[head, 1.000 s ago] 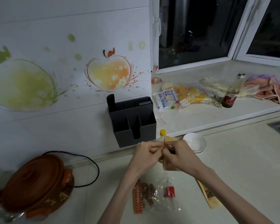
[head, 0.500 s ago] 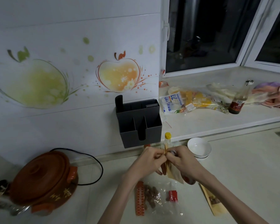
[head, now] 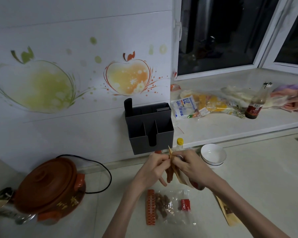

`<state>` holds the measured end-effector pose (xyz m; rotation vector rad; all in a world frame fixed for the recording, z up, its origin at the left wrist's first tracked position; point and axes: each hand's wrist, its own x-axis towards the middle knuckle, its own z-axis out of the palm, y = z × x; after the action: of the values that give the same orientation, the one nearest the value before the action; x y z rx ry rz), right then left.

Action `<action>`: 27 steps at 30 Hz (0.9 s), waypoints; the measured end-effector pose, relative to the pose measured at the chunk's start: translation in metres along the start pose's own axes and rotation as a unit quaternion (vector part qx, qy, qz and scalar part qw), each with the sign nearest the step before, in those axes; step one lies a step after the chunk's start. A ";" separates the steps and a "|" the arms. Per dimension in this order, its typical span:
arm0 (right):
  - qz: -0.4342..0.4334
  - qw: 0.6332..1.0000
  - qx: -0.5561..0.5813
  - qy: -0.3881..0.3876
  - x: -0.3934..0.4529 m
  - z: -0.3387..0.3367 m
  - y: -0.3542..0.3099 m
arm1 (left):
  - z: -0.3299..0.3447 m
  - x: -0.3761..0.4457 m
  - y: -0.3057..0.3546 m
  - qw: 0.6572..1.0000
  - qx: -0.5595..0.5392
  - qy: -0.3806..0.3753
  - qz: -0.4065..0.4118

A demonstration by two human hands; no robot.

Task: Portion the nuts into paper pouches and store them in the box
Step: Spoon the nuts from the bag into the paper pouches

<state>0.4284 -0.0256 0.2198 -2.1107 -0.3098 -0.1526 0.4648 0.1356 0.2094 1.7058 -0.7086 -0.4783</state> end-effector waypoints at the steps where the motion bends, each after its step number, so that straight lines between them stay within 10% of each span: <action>1: 0.001 1.000 0.003 0.000 -0.001 0.001 0.001 | 0.000 0.000 -0.001 1.000 0.013 0.004 -0.005; 18: 0.045 0.999 0.018 0.015 -0.011 0.009 0.009 | 0.014 0.002 -0.016 0.994 0.064 0.060 -0.060; 27: 0.041 0.974 -0.224 0.004 -0.022 0.009 0.034 | 0.008 0.001 -0.028 0.924 0.350 0.136 -0.080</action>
<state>0.4169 -0.0390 0.1822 -2.5645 -0.1944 -0.1975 0.4665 0.1330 0.1801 2.4576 -0.5683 -0.0798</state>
